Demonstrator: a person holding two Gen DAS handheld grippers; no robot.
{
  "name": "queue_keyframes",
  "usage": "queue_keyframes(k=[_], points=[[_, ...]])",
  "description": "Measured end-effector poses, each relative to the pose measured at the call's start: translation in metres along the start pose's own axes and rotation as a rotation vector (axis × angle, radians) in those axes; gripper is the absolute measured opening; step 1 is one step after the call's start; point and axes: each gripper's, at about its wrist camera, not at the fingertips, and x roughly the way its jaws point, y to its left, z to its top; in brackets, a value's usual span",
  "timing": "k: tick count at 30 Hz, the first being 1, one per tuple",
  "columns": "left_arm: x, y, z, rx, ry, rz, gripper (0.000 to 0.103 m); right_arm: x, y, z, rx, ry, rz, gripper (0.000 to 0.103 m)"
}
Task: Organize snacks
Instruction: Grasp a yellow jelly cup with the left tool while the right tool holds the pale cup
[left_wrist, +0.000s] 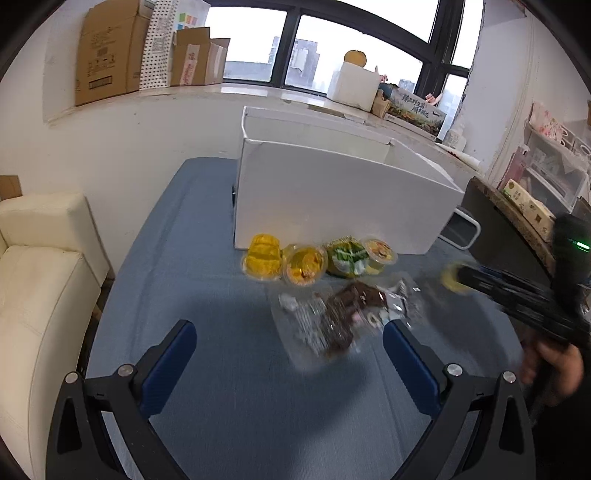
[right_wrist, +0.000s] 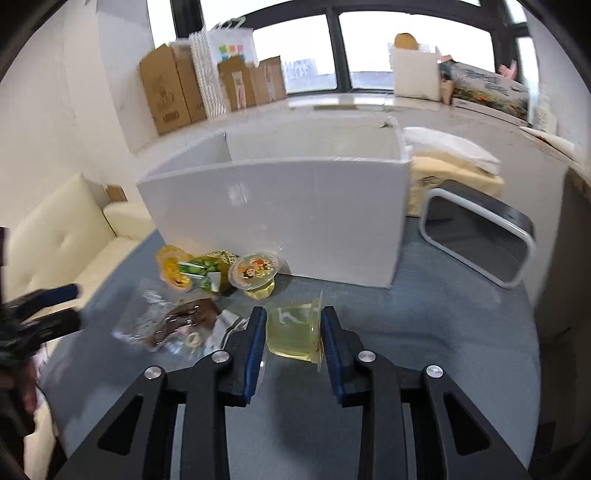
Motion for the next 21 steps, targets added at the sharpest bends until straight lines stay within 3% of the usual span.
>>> queue_keyframes(k=[5, 10, 17, 18, 20, 21], points=[[0.042, 0.017, 0.027, -0.015, 0.026, 0.059, 0.103, -0.034, 0.000, -0.013, 0.011, -0.036, 0.017, 0.033], [0.064, 0.041, 0.044, -0.105, 0.018, 0.123, 0.103, -0.056, 0.004, -0.031, 0.027, -0.048, 0.036, 0.033], [0.101, 0.044, 0.056, -0.088, 0.060, 0.122, 0.102, -0.056, 0.004, -0.045, 0.039, -0.033, 0.016, 0.033], [0.103, 0.042, 0.055, -0.070, 0.055, 0.125, 0.100, -0.056, 0.004, -0.046, 0.045, -0.032, 0.020, 0.033], [0.103, 0.039, 0.054, -0.048, 0.055, 0.131, 0.083, -0.055, 0.004, -0.046, 0.046, -0.031, 0.018, 0.033], [0.106, 0.037, 0.053, -0.040, 0.069, 0.120, 0.067, -0.054, 0.004, -0.046, 0.042, -0.029, 0.016, 0.033]])
